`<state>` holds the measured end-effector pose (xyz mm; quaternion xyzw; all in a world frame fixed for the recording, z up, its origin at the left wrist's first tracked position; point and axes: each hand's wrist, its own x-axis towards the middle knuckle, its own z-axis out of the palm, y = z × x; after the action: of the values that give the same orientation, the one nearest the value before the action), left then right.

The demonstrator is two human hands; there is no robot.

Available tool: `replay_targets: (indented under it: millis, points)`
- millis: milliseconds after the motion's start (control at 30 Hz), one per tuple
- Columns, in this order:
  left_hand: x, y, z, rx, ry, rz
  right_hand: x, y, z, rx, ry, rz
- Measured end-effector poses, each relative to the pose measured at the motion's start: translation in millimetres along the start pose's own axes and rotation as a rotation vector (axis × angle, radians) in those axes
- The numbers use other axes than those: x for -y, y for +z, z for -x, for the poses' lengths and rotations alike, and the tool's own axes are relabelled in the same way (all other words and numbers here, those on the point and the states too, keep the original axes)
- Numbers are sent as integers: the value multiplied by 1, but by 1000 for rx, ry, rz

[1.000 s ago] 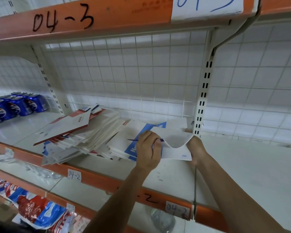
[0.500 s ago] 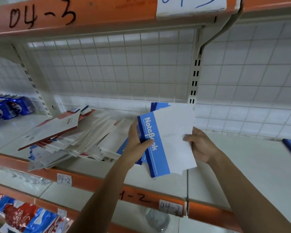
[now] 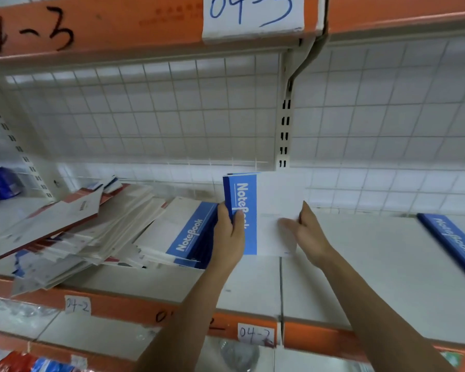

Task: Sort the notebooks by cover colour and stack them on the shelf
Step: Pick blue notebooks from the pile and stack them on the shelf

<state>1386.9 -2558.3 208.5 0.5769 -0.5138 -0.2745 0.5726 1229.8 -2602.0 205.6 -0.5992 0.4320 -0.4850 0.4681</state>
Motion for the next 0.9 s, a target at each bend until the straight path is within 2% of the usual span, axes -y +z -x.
replay_targets:
  millis: [233, 433, 733, 900]
  points:
    - [12, 9, 12, -24, -119, -34, -9, 12, 10, -131, 38, -44]
    - [20, 9, 15, 93, -186, -220, -21, 20, 22, -193, 99, 135]
    - [-5, 70, 14, 177, -109, -153, 1, -40, 33, -416, -34, 259]
    - [-25, 138, 25, 90, 14, -174, 5, -107, 42, -528, -42, 304]
